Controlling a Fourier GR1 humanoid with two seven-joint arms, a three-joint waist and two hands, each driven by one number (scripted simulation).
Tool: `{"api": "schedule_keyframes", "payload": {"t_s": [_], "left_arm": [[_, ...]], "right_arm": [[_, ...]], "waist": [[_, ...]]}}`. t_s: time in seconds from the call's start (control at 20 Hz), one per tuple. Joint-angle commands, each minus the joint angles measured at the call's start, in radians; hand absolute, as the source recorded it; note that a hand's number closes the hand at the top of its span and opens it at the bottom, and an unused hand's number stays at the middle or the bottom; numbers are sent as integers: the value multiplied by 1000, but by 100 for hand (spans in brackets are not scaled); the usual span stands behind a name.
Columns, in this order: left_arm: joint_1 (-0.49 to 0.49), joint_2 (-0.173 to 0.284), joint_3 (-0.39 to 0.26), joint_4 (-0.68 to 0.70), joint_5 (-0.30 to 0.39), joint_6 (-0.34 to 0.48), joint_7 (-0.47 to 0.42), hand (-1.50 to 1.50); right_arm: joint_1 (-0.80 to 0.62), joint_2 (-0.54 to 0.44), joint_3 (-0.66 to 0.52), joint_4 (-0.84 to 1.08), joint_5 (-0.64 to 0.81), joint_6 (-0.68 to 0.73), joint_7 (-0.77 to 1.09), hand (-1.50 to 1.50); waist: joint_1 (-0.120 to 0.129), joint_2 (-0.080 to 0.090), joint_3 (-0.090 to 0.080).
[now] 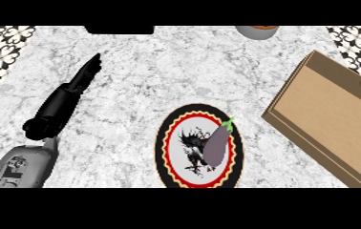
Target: Pick the croissant from the plate and place it in the cardboard box
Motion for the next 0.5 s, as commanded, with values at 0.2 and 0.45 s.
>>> {"api": "schedule_keyframes", "payload": {"t_s": [0.2, 0.45], "left_arm": [[41, -12, -22, -80, -25, -9, 27, 0], [9, -34, 5, 9, -28, 13, -11, 0]], "right_arm": [[-45, 59, 7, 241, 49, 163, -335, -150], [-71, 109, -173, 233, -136, 123, -452, -150]], "waist": [[9, -3, 1], [-21, -7, 1]]}}
